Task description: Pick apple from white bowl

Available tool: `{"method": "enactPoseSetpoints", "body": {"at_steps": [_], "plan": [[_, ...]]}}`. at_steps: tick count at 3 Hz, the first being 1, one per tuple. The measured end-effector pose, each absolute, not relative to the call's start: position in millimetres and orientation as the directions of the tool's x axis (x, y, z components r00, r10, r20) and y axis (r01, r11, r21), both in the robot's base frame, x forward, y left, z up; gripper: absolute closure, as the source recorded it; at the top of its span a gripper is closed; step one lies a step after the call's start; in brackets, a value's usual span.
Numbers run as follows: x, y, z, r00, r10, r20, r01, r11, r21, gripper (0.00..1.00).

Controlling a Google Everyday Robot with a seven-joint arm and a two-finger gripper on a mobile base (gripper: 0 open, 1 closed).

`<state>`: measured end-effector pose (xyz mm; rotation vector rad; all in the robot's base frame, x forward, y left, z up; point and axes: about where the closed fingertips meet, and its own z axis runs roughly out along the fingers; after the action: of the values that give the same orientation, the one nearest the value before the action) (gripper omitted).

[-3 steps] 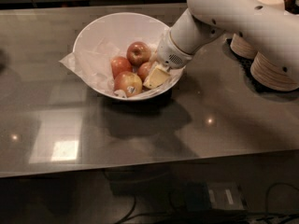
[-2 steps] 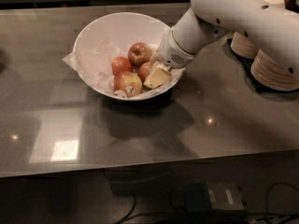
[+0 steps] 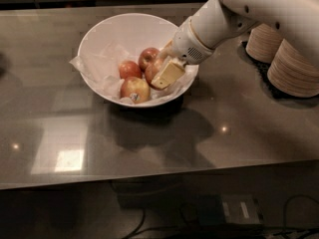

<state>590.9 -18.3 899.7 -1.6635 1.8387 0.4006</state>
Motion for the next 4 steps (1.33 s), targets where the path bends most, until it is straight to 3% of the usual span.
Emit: {"method": "enactPoseSetpoints", "body": {"at_steps": [4], "plan": [[584,-12,973,0.116,-0.729,-0.674,-0.96,0.092,-0.264,1.0]]}}
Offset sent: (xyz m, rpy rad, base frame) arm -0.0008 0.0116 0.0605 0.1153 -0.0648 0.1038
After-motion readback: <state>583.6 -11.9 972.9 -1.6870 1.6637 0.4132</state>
